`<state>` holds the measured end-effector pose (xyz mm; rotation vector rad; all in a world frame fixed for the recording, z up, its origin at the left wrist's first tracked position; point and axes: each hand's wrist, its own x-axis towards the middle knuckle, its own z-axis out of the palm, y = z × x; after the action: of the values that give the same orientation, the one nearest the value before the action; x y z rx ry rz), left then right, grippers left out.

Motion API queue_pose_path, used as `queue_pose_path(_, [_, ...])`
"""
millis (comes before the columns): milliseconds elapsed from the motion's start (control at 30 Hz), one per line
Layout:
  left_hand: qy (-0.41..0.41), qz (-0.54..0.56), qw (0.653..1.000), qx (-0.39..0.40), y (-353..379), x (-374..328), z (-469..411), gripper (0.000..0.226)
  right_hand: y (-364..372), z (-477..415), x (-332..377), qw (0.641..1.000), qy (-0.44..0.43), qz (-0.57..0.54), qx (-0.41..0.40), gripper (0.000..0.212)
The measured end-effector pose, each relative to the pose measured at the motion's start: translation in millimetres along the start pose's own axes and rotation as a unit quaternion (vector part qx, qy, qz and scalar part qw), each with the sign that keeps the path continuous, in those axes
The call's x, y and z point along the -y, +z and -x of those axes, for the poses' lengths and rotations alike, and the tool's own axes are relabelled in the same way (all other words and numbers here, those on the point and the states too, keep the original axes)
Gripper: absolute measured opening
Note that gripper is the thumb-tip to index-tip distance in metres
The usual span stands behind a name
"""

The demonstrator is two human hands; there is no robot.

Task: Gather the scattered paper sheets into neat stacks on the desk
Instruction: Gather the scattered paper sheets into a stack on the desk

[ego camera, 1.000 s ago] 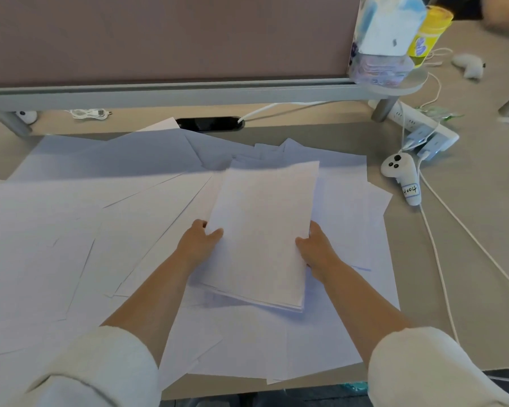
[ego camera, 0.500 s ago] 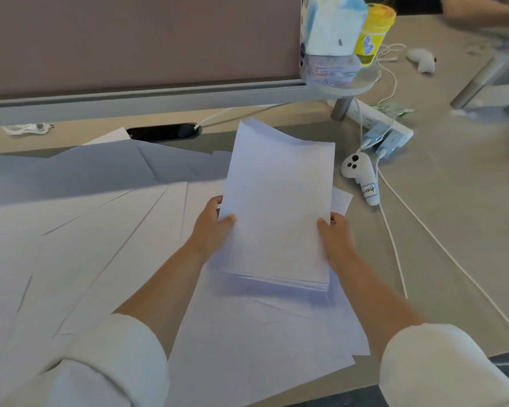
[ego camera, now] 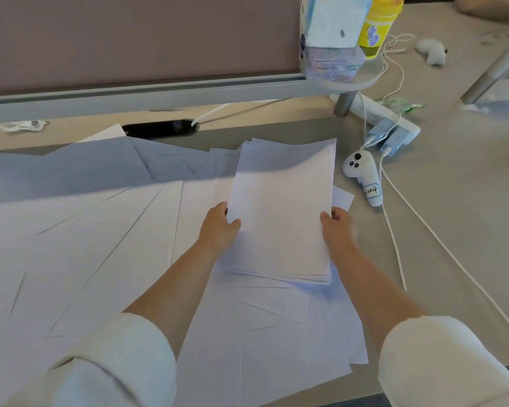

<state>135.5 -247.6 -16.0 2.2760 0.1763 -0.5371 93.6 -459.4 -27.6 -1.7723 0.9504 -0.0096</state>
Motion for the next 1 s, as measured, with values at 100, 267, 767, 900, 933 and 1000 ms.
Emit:
queue_pose_path(100, [-0.022, 0.004, 0.999, -0.026, -1.3, -0.8, 2.0, 0.038, -1.0, -3.1, -0.8, 1.000, 0.013, 0.014, 0.002, 0.014])
queue_pose_path(267, [-0.038, 0.017, 0.999, 0.000, -0.8, 0.0, 2.4, 0.039, 3.4, -5.3, -1.0, 0.999, 0.034, 0.006, -0.003, 0.012])
queue_pose_path(767, [-0.058, 0.110, 0.992, -0.006, -13.3, 15.0, 7.3, 0.026, 5.6, 1.4, -6.0, 1.000, -0.009, -0.006, 0.026, 0.039])
queue_pose_path(900, [-0.067, -0.004, 0.996, -0.059, -16.0, 30.3, 9.3, 0.025, 18.9, 8.2, -3.9, 0.997, -0.022, 0.055, 0.051, 0.041])
queue_pose_path(933, [-0.069, -0.019, 0.996, -0.060, -15.5, 30.8, 9.6, 0.029, 21.4, 9.5, -2.2, 0.997, -0.024, 0.067, 0.045, 0.040])
queue_pose_path(1000, [-0.084, -0.042, 0.994, -0.050, -14.2, 28.8, 9.8, 0.039, 25.0, 10.2, 0.5, 0.996, -0.030, 0.083, 0.030, 0.036])
